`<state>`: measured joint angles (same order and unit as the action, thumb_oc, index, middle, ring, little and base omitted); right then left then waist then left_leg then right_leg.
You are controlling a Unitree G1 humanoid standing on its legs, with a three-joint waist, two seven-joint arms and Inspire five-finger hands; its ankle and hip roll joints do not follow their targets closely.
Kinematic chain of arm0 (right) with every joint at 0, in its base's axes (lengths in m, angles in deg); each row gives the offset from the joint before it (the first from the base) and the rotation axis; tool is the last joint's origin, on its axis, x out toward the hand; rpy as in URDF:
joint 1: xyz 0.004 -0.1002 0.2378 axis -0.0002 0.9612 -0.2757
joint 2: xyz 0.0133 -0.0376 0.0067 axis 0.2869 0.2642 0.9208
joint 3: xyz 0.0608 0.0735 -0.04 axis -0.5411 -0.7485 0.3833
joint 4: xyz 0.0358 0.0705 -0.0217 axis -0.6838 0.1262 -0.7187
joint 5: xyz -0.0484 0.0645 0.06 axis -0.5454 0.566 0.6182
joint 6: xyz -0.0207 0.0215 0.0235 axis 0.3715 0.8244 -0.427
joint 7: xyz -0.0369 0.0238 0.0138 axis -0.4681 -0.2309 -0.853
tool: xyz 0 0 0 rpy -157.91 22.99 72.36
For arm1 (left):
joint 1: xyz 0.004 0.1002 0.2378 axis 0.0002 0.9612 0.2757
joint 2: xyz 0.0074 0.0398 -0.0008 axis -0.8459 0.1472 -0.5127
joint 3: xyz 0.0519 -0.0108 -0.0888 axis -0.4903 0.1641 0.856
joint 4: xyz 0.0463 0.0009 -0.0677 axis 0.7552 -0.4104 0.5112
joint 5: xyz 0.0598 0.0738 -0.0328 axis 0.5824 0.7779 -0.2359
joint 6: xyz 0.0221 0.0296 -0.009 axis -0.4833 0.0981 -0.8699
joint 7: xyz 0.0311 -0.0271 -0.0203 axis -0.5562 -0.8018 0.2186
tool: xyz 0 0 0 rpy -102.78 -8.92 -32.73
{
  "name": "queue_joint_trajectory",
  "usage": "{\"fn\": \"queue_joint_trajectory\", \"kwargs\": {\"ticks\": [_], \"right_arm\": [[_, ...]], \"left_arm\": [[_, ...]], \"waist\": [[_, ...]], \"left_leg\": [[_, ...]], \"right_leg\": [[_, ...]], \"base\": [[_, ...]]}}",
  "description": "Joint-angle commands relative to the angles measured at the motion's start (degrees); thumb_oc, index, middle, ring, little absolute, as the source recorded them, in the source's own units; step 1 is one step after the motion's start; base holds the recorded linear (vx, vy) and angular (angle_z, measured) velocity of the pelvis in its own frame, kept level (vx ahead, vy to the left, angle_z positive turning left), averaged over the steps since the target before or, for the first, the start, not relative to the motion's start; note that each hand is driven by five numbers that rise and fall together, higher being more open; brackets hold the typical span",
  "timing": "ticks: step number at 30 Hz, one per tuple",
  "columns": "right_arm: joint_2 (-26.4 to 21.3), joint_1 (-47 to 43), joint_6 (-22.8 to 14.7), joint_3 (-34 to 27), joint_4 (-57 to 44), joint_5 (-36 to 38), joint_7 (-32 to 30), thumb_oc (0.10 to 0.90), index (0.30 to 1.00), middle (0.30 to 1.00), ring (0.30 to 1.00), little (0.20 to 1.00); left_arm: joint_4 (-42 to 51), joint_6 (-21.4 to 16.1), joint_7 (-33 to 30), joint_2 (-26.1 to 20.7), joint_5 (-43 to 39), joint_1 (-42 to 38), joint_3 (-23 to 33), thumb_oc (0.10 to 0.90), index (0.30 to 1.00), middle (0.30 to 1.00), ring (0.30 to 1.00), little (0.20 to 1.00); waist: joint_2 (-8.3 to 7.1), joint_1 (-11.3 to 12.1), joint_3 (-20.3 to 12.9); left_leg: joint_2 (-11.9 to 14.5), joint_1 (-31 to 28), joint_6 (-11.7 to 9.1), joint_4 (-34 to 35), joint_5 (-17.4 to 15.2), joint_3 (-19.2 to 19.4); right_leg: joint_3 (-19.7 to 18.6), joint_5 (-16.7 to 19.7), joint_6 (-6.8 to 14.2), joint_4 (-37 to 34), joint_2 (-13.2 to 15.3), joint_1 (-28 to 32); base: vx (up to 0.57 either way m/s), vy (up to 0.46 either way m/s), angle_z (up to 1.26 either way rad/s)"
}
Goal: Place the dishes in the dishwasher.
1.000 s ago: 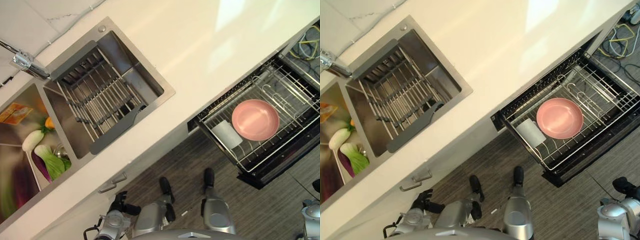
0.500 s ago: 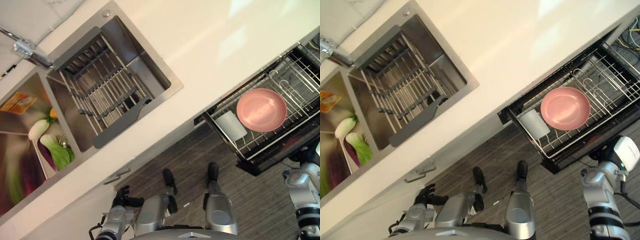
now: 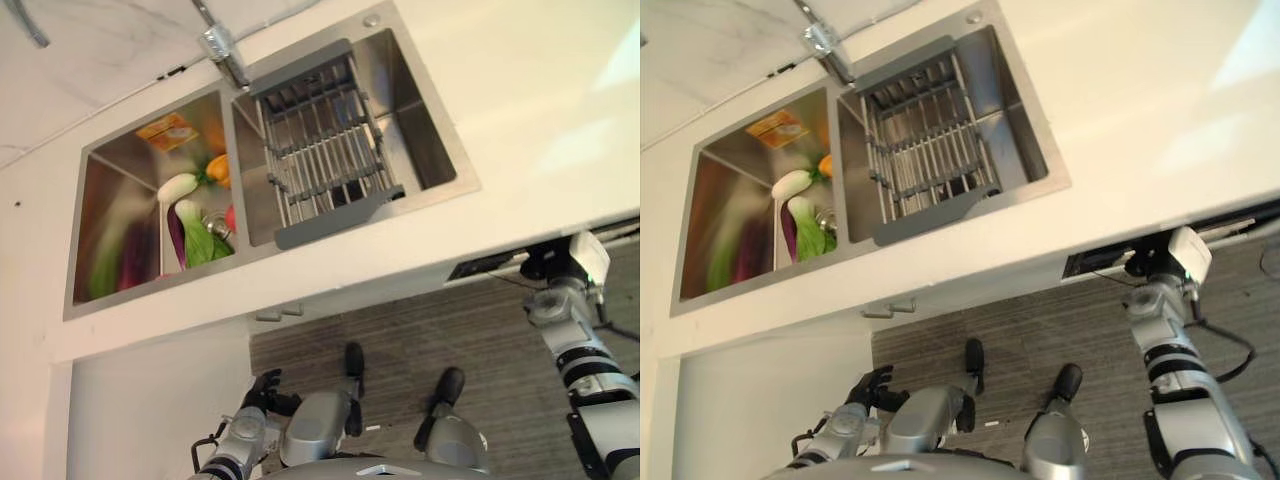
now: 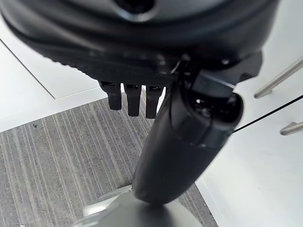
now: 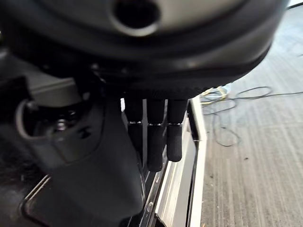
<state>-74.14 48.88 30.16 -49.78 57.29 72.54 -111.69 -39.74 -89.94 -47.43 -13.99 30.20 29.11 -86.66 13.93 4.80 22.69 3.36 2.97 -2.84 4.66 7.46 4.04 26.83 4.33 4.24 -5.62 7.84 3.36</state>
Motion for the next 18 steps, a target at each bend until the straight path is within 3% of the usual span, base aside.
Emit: {"fn": "queue_joint_trajectory", "kwargs": {"ticks": [1, 3, 6, 8, 9, 11, 13, 18], "right_arm": [[1.23, 0.05, -8.4, 0.7, -0.23, 6.88, 3.61, 0.8, 0.9, 0.9, 0.9, 0.9], [3.47, 4.52, -9.07, -0.11, 0.52, 8.18, 5.33, 0.8, 0.9, 0.9, 0.9, 0.9], [10.94, 16.54, -8.58, 1.22, 11.23, 6.66, 11.6, 0.8, 0.9, 0.9, 0.9, 0.9], [12.57, 18.97, -8.04, 1.01, 15.14, 6.2, 12.81, 0.8, 0.9, 0.9, 0.9, 0.9], [14.47, 21.76, -7.14, 1.04, 18.91, 4.7, 13.81, 0.8, 0.9, 0.9, 0.9, 0.9], [15.13, 22.86, -6.52, 1.88, 20.27, 2.99, 14.37, 0.8, 0.9, 0.9, 0.9, 0.9], [16.6, 25.15, -4.51, 6.7, 23.48, -5.85, 15.72, 0.8, 0.9, 0.9, 0.9, 0.9], [16.61, 26.29, -4.11, 5.89, 23.84, -6.33, 16.23, 0.8, 0.9, 0.9, 0.9, 0.9]], "left_arm": [[-4.83, 0.25, -0.45, -2.34, 0.75, -1.98, -1.46, 0.8, 0.9, 0.9, 0.9, 0.9], [-5.46, 0.36, -0.19, -2.34, 0.01, -1.71, 0.17, 0.8, 0.9, 0.9, 0.9, 0.9], [-9.35, 0.88, 0.74, -2.69, -1.05, -1.22, 5.1, 0.8, 0.9, 0.9, 0.9, 0.9], [-10.1, 0.82, 0.92, -2.66, -1.8, -1.06, 6.39, 0.8, 0.9, 0.9, 0.9, 0.9], [-11.97, 1.24, 1.41, -2.95, -2.96, -0.79, 8.46, 0.8, 0.9, 0.9, 0.9, 0.9], [-12.35, 1.15, 1.55, -3.01, -3.99, -0.53, 9.21, 0.8, 0.9, 0.9, 0.9, 0.9], [-12.74, 1.21, 1.55, -3.15, -4.12, -0.4, 9.68, 0.8, 0.9, 0.9, 0.9, 0.9], [-13.04, 1.41, 2.98, -3.22, -2.4, -0.34, 8.42, 0.8, 0.9, 0.9, 0.9, 0.9]], "waist": [[-5.27, 3.4, -5.86], [-5.95, 3.23, -6.44], [-8.4, 2.74, -8.31], [-8.95, 2.55, -8.71], [-10.04, 2.46, -9.93], [-10.52, 2.47, -10.5], [-11.87, 2.74, -11.2], [-13.01, 1.93, -12.47]], "left_leg": [[3.36, 1.8, -5.61, -2.81, -0.34, -0.56], [3.27, 1.9, -5.43, -2.72, -0.24, -0.85], [3.05, 0.45, -4.92, -1.72, -0.97, -1.44], [2.92, 0.13, -4.8, -1.46, -1.13, -1.49], [2.8, -0.1, -4.73, -1.04, -1.21, -1.71], [2.78, -0.23, -4.72, -0.88, -1.33, -1.87], [2.67, -0.98, -4.7, -0.74, -1.87, -2.14], [2.55, -1.58, -4.25, -0.42, -2.24, -1.22]], "right_leg": [[-1.91, -7.67, 2.25, 8.23, 2.71, -0.45], [-1.51, -7.48, 2.27, 8.09, 2.62, -0.31], [-0.66, -8.32, 2.21, 8.17, 2.29, 1.03], [-0.39, -8.32, 2.28, 8.07, 2.26, 1.33], [0.1, -8.2, 2.34, 7.39, 2.08, 2.14], [0.41, -8.14, 2.38, 7.06, 2.06, 2.46], [0.74, -8.17, 2.51, 6.48, 1.91, 3.4], [-0.39, -7.42, 2.85, 5.38, 1.58, 3.43]], "base": [[0.04, -0.015, 0.23], [0.07, -0.031, 0.3], [0.11, -0.036, 0.28], [0.07, -0.02, 0.15], [0.12, -0.043, 0.09], [0.07, -0.027, 0.02], [0.05, -0.041, 0.0], [0.03, 0.002, -0.02]]}}
